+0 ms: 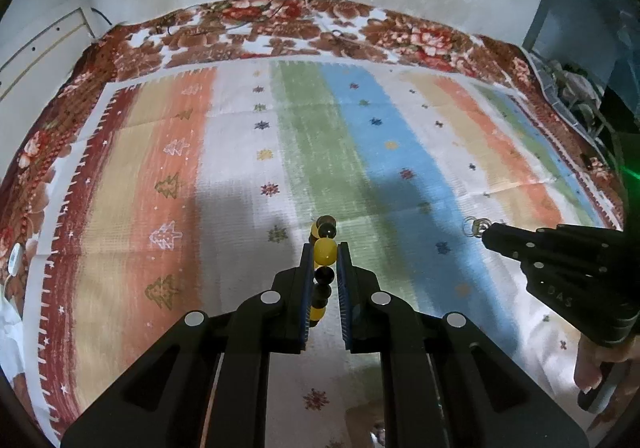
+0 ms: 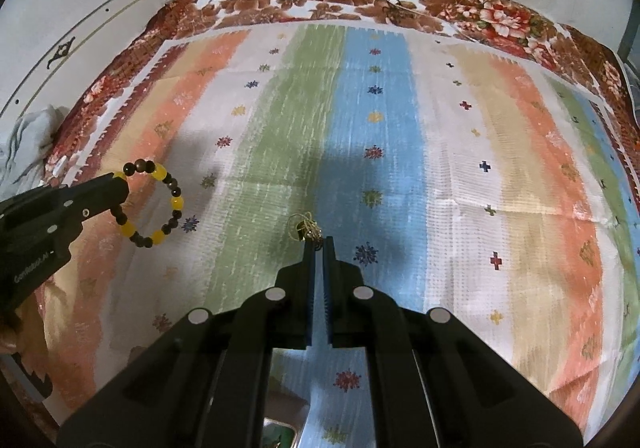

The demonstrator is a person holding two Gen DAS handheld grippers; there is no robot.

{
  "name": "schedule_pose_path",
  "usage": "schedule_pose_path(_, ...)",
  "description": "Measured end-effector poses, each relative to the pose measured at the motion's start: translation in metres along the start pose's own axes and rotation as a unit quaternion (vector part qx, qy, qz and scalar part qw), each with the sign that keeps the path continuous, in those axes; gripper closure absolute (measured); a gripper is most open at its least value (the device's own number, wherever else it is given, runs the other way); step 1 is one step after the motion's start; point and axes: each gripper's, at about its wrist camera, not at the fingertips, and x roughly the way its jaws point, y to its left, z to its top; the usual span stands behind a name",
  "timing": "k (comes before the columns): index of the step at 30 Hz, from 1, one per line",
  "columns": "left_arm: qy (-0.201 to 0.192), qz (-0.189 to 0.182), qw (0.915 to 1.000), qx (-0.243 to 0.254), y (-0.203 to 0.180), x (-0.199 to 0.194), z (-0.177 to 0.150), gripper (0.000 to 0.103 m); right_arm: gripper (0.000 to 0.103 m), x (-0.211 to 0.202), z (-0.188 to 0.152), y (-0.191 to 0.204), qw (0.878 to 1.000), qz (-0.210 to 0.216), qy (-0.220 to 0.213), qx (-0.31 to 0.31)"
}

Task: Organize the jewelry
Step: 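Lift and carry the yellow-black bracelet and gold charm over the tin box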

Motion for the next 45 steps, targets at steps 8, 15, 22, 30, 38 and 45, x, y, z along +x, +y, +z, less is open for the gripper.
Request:
schedule_pose_path(8, -0.029, -0.014, 0.9995, 0.008, -0.015, -0.029, -0.004, 0.092, 0.098, -0.025, -0.013, 0.001, 1.000, 0.006, -0.019, 0.002)
schedule_pose_path(15, -0.044, -0.021, 0.9988, 0.011, -0.025, -0.047, -0.016, 0.092, 0.098, -0.040, -0.025, 0.003, 1.000, 0.012, -0.026, -0.002)
schedule_pose_path(22, -0.051, -0.020, 0.9983, 0.018, -0.030, -0.059, -0.027, 0.092, 0.098, -0.047, -0.038, 0.011, 0.999, 0.014, -0.029, -0.014)
schedule_pose_path(30, -0.060, -0.030, 0.9974, 0.023, -0.040, -0.074, -0.040, 0.092, 0.098, -0.060, -0.052, 0.019, 0.999, 0.018, -0.037, -0.019)
schedule_pose_path(38, -0.062, -0.036, 0.9972, 0.022, -0.045, -0.084, -0.058, 0.092, 0.098, -0.067, -0.071, 0.023, 0.999, 0.022, -0.035, -0.021)
schedule_pose_path(45, -0.056, -0.048, 0.9968, 0.031, -0.054, -0.091, -0.077, 0.092, 0.098, -0.076, -0.094, 0.029, 0.999, 0.033, -0.031, -0.027)
